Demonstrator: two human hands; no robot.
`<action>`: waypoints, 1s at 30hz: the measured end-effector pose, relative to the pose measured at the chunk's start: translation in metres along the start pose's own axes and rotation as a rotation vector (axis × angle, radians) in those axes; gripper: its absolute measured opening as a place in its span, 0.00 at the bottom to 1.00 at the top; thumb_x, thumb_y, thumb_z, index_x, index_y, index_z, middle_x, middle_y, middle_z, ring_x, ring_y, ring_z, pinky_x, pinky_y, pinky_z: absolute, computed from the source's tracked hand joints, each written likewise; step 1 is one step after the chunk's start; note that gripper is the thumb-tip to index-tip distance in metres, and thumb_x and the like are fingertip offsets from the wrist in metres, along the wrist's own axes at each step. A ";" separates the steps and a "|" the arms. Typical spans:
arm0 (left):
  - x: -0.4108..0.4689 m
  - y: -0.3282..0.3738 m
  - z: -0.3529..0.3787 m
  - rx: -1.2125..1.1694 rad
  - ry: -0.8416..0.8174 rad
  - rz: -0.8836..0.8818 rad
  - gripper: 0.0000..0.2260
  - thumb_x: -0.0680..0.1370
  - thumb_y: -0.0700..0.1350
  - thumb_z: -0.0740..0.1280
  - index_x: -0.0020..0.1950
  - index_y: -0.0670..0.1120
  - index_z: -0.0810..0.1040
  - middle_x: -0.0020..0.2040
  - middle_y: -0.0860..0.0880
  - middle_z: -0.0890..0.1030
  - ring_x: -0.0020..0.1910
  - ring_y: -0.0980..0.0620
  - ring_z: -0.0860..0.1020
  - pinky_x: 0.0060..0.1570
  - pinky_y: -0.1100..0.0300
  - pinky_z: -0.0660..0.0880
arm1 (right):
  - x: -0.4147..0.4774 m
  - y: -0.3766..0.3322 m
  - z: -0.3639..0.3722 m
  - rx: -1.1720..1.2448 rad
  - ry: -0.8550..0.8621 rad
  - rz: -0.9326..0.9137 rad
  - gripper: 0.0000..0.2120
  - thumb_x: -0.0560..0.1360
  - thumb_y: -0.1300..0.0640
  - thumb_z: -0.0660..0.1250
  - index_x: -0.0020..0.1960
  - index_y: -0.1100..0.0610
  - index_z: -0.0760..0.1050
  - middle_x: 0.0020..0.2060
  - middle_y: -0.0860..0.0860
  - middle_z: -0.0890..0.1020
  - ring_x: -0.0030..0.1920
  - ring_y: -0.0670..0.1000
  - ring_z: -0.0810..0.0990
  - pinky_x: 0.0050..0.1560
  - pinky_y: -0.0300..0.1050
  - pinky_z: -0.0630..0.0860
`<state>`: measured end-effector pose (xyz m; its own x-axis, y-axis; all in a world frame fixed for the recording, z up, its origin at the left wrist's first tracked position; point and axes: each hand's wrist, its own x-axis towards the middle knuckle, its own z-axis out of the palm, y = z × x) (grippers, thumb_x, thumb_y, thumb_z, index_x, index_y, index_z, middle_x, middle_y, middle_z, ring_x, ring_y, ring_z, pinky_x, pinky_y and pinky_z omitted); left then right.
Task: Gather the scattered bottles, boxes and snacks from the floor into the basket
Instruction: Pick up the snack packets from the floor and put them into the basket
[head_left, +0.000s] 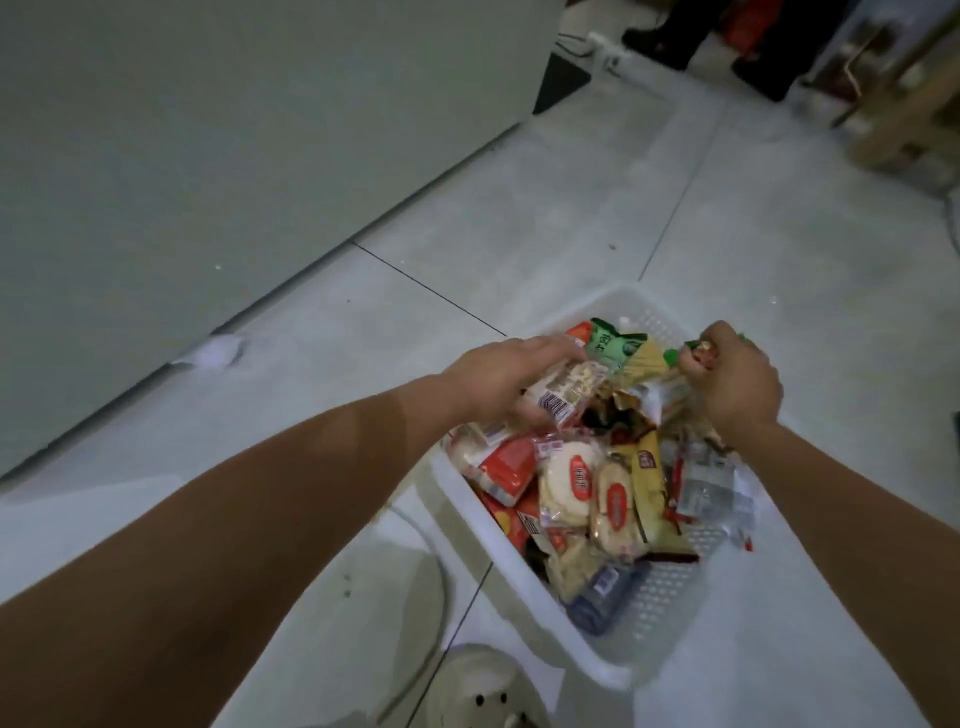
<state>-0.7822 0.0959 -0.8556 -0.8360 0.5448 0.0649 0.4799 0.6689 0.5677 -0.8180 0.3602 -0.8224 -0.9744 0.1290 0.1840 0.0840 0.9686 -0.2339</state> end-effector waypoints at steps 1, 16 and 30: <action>0.008 0.004 0.007 0.000 -0.027 0.019 0.37 0.70 0.52 0.74 0.75 0.56 0.60 0.76 0.53 0.61 0.69 0.49 0.68 0.61 0.49 0.71 | -0.004 0.012 0.000 -0.011 -0.013 0.034 0.12 0.75 0.49 0.62 0.52 0.57 0.71 0.48 0.62 0.77 0.46 0.64 0.76 0.42 0.48 0.68; -0.038 -0.054 -0.001 0.249 0.343 -0.406 0.26 0.81 0.61 0.45 0.78 0.56 0.47 0.79 0.50 0.48 0.78 0.47 0.48 0.75 0.49 0.48 | 0.001 -0.015 0.018 -0.050 0.034 -0.110 0.33 0.76 0.36 0.43 0.73 0.53 0.62 0.69 0.59 0.68 0.71 0.60 0.63 0.71 0.61 0.56; -0.278 -0.122 0.004 0.350 0.162 -1.087 0.31 0.77 0.66 0.42 0.76 0.57 0.35 0.77 0.49 0.32 0.75 0.47 0.33 0.73 0.47 0.37 | -0.156 -0.297 0.155 0.182 -0.525 -0.730 0.31 0.79 0.39 0.47 0.77 0.46 0.41 0.77 0.54 0.40 0.77 0.53 0.39 0.76 0.51 0.40</action>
<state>-0.6074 -0.1355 -0.9464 -0.8652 -0.4599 -0.1998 -0.4887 0.8625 0.1313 -0.7236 0.0195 -0.9300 -0.7458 -0.6584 -0.1015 -0.5808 0.7172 -0.3850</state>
